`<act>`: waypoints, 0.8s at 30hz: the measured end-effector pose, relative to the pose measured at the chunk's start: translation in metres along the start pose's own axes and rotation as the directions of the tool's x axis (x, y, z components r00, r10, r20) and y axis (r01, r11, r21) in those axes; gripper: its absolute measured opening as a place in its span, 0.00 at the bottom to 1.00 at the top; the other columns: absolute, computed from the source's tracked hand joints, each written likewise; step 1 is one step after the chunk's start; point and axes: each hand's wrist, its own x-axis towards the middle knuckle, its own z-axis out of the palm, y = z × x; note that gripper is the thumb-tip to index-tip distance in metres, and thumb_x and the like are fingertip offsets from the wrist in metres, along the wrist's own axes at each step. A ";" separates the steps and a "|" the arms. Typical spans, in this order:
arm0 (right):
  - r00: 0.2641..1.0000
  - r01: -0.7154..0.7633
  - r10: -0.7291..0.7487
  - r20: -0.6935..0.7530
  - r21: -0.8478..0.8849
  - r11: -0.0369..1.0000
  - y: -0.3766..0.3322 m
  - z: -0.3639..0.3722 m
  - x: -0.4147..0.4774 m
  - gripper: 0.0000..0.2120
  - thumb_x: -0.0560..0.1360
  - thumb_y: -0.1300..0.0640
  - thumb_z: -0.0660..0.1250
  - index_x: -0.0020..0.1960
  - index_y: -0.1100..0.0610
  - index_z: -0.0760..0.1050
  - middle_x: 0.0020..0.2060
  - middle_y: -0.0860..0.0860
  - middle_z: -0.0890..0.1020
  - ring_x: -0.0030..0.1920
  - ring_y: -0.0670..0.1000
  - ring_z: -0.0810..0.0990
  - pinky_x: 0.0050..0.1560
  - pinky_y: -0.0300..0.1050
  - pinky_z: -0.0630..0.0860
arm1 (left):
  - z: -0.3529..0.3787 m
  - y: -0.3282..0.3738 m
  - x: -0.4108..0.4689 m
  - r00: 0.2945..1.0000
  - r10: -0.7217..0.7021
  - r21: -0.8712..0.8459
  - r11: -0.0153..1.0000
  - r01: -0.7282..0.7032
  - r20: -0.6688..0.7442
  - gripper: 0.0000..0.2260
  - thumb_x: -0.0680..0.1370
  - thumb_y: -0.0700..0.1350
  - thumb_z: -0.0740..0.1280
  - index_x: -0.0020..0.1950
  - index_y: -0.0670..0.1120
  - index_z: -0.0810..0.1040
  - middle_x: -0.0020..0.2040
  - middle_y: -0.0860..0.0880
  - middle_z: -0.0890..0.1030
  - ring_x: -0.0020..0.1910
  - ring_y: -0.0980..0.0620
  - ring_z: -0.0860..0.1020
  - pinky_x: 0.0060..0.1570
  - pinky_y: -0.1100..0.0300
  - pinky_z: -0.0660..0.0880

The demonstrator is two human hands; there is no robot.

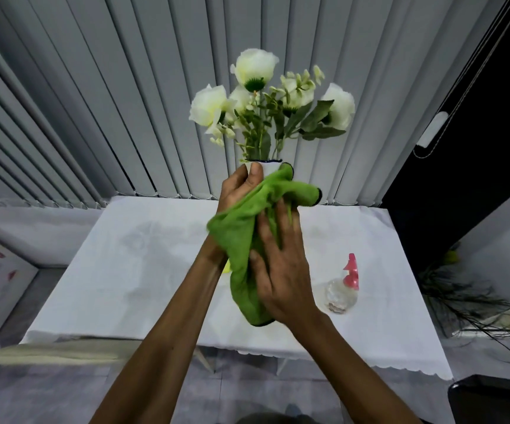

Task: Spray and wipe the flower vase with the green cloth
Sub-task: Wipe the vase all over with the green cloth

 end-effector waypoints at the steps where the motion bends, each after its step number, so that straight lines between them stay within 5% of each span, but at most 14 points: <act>1: 0.997 -0.073 0.075 -0.017 0.073 0.995 0.000 -0.002 0.008 0.28 0.84 0.47 0.51 0.82 0.50 0.50 0.82 0.49 0.47 0.82 0.57 0.53 0.74 0.55 0.66 | -0.003 0.000 -0.003 0.993 -0.026 0.086 0.996 0.016 0.115 0.12 0.72 0.44 0.71 0.54 0.48 0.85 0.50 0.50 0.85 0.49 0.52 0.83 0.54 0.65 0.75; 3: 0.977 -0.207 0.214 -0.017 0.183 0.961 -0.001 -0.006 0.024 0.29 0.84 0.46 0.50 0.82 0.48 0.48 0.83 0.48 0.50 0.79 0.41 0.58 0.69 0.33 0.67 | -0.004 -0.004 -0.017 0.828 -0.265 0.380 0.922 0.068 0.494 0.09 0.73 0.48 0.68 0.46 0.47 0.85 0.38 0.52 0.84 0.37 0.56 0.82 0.41 0.64 0.78; 4: 0.967 -0.246 0.255 -0.011 0.222 0.943 0.001 -0.007 0.030 0.28 0.84 0.45 0.49 0.82 0.48 0.48 0.82 0.49 0.53 0.77 0.34 0.58 0.67 0.26 0.64 | -0.007 -0.010 -0.015 0.803 -0.304 0.408 0.909 0.084 0.512 0.10 0.76 0.47 0.65 0.47 0.42 0.82 0.36 0.50 0.83 0.35 0.56 0.81 0.37 0.63 0.78; 7: 0.919 -0.385 0.389 0.065 0.370 0.846 0.010 -0.007 0.043 0.23 0.85 0.48 0.51 0.80 0.48 0.60 0.75 0.51 0.71 0.71 0.43 0.73 0.67 0.40 0.72 | -0.006 -0.012 -0.011 0.819 -0.256 0.358 0.931 0.067 0.513 0.14 0.82 0.44 0.60 0.58 0.34 0.75 0.44 0.44 0.82 0.41 0.50 0.82 0.44 0.58 0.79; 9: 0.841 -0.513 0.528 0.116 0.476 0.714 0.018 -0.005 0.050 0.15 0.85 0.52 0.55 0.65 0.49 0.76 0.55 0.51 0.85 0.51 0.43 0.83 0.53 0.46 0.78 | -0.004 -0.015 -0.011 0.816 -0.243 0.373 0.927 0.037 0.524 0.17 0.81 0.47 0.62 0.60 0.33 0.76 0.47 0.43 0.84 0.46 0.47 0.83 0.50 0.54 0.80; 11: 0.766 -0.592 0.621 0.162 0.553 0.586 0.025 -0.007 0.056 0.12 0.83 0.52 0.56 0.48 0.48 0.78 0.38 0.45 0.84 0.39 0.42 0.81 0.44 0.45 0.76 | -0.007 -0.019 -0.010 0.823 -0.250 0.400 0.916 0.031 0.510 0.19 0.81 0.48 0.63 0.61 0.33 0.76 0.50 0.42 0.84 0.48 0.44 0.83 0.52 0.51 0.80; 12: 0.717 -0.640 0.658 0.230 0.591 0.491 0.028 -0.007 0.059 0.12 0.82 0.52 0.57 0.47 0.50 0.78 0.39 0.48 0.84 0.41 0.46 0.82 0.47 0.47 0.77 | -0.009 -0.023 -0.008 0.824 -0.243 0.395 0.918 0.026 0.511 0.20 0.80 0.49 0.64 0.61 0.33 0.77 0.50 0.41 0.84 0.48 0.43 0.83 0.52 0.50 0.80; 15: 0.654 -0.683 0.633 0.414 0.683 0.259 0.028 -0.010 0.062 0.13 0.82 0.51 0.60 0.53 0.56 0.81 0.50 0.56 0.85 0.53 0.57 0.83 0.62 0.60 0.78 | -0.012 -0.027 -0.007 0.823 -0.227 0.395 0.919 0.003 0.521 0.24 0.78 0.53 0.67 0.60 0.32 0.76 0.52 0.39 0.83 0.50 0.42 0.82 0.52 0.49 0.79; 18: 0.699 -0.679 0.557 0.449 0.661 0.319 0.044 -0.012 0.048 0.14 0.84 0.55 0.57 0.49 0.56 0.80 0.40 0.47 0.88 0.42 0.45 0.86 0.47 0.41 0.83 | -0.015 -0.032 -0.005 0.806 -0.237 0.397 0.918 0.003 0.543 0.23 0.78 0.54 0.68 0.58 0.34 0.78 0.50 0.39 0.83 0.50 0.41 0.81 0.54 0.42 0.77; 21: 0.695 -0.715 0.516 0.501 0.553 0.427 0.059 -0.010 0.030 0.15 0.87 0.62 0.51 0.47 0.54 0.74 0.27 0.40 0.84 0.34 0.41 0.84 0.30 0.30 0.77 | -0.017 -0.034 -0.001 0.801 -0.242 0.390 0.921 0.011 0.548 0.19 0.78 0.55 0.68 0.53 0.38 0.80 0.46 0.40 0.83 0.45 0.42 0.82 0.50 0.45 0.79; 23: 0.656 -0.754 0.416 0.630 0.571 0.325 0.055 -0.016 0.026 0.06 0.79 0.69 0.67 0.53 0.60 0.74 0.32 0.39 0.84 0.34 0.31 0.81 0.35 0.25 0.75 | -0.018 -0.035 0.000 0.800 -0.237 0.408 0.913 -0.010 0.550 0.17 0.78 0.56 0.66 0.49 0.42 0.81 0.42 0.43 0.83 0.41 0.45 0.81 0.43 0.51 0.79; 24: 0.585 -0.810 0.388 0.712 0.538 0.234 0.058 -0.012 0.022 0.18 0.70 0.75 0.73 0.56 0.64 0.74 0.36 0.38 0.83 0.36 0.26 0.78 0.38 0.22 0.73 | -0.018 -0.037 0.001 0.798 -0.236 0.413 0.910 -0.018 0.555 0.15 0.79 0.55 0.65 0.48 0.44 0.83 0.41 0.46 0.83 0.39 0.48 0.82 0.40 0.55 0.79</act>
